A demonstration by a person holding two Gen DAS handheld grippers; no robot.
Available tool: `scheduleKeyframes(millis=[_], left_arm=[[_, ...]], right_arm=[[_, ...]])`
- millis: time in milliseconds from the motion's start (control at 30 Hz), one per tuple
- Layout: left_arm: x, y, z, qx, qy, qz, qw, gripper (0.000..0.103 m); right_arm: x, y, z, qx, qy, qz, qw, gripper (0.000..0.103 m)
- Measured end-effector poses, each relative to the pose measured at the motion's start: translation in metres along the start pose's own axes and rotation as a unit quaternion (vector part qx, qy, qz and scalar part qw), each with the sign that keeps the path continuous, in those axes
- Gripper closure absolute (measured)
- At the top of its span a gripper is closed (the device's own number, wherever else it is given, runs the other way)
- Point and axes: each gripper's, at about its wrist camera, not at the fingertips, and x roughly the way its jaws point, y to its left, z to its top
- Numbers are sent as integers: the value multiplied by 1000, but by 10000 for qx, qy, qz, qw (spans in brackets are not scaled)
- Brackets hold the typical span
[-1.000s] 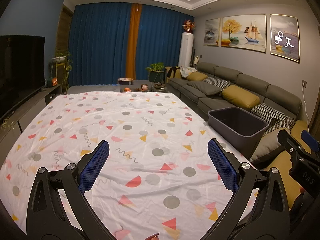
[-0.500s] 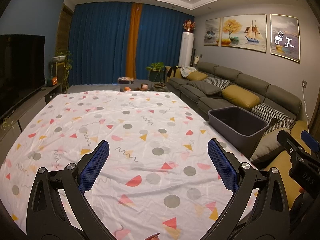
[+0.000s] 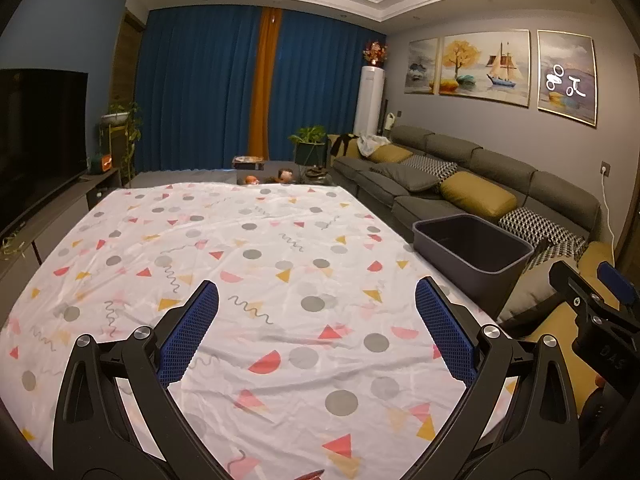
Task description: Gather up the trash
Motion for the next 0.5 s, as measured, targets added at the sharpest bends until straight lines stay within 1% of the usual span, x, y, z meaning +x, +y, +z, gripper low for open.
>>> scheduleKeyframes(millis=[67, 100, 167, 300, 500], left_arm=[[-1, 0, 0, -3, -37, 25, 10000, 6], [-1, 0, -1, 14, -52, 18, 10000, 11], [-1, -2, 0, 63, -44, 0, 10000, 12], [-2, -4, 0, 123, -51, 19, 9999, 12], [-2, -1, 1, 72, -29, 48, 10000, 12]], right_arm=[[0, 0, 0, 1, -1, 2, 10000, 6], [0, 0, 0, 3, 4, 1, 10000, 6], [0, 0, 0, 9, 10, 5, 10000, 6], [0, 1, -1, 14, 5, 5, 10000, 6], [1, 1, -1, 9, 12, 10, 10000, 6]])
